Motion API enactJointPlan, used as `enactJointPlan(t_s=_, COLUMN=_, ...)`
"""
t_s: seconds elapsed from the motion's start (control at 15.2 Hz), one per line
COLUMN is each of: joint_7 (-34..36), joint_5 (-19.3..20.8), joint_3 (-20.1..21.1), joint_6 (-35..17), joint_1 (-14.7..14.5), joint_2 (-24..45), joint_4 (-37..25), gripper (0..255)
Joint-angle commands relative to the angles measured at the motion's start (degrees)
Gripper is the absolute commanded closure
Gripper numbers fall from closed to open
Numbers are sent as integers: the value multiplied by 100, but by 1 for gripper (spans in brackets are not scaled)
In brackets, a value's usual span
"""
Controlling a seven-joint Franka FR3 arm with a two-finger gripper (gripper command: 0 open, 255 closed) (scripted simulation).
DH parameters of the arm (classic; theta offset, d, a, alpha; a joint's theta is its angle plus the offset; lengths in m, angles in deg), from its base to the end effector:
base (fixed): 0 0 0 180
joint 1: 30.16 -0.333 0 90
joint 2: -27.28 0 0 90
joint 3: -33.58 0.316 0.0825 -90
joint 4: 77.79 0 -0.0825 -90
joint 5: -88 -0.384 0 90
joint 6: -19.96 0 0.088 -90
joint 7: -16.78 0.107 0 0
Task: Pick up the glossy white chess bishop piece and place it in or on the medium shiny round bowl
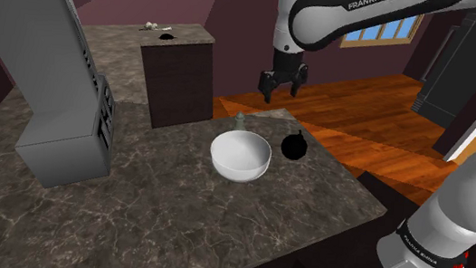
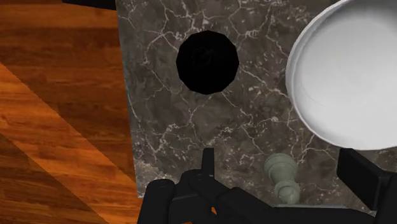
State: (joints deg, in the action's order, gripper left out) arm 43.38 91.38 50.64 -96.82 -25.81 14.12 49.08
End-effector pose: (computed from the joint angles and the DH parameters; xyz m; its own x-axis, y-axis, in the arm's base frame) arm 0.4757 0.1099 0.4737 0.9721 -0.2162 0.0907 -0.2241 -0.9705 0.0891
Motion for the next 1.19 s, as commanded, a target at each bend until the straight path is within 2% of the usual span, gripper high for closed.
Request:
enactJointPlan(t_s=0.0, joint_7=444, joint_5=254, joint_3=146, joint_6=-102, joint_1=50, joint_2=503, joint_4=-331, gripper=0)
enactJointPlan(t_s=0.4, joint_7=1698, joint_5=1144, joint_3=313, joint_6=-219, joint_1=-11, joint_2=2010, joint_4=-1380, gripper=0)
enactJointPlan(t_s=0.66, joint_7=2383, joint_5=1676, joint_3=207, joint_6=-98, joint_1=-223, joint_2=3026, joint_4=-2270, gripper=0)
enactJointPlan(t_s=0.92, joint_7=2866, joint_5=2048, joint_3=12, joint_6=131, joint_1=-488, joint_2=4004, joint_4=-3281, gripper=0)
enactJointPlan(t_s=1.12, joint_7=2897, joint_5=2095, joint_3=-30, joint_6=-53, joint_1=-476, joint_2=4089, joint_4=-3182, gripper=0)
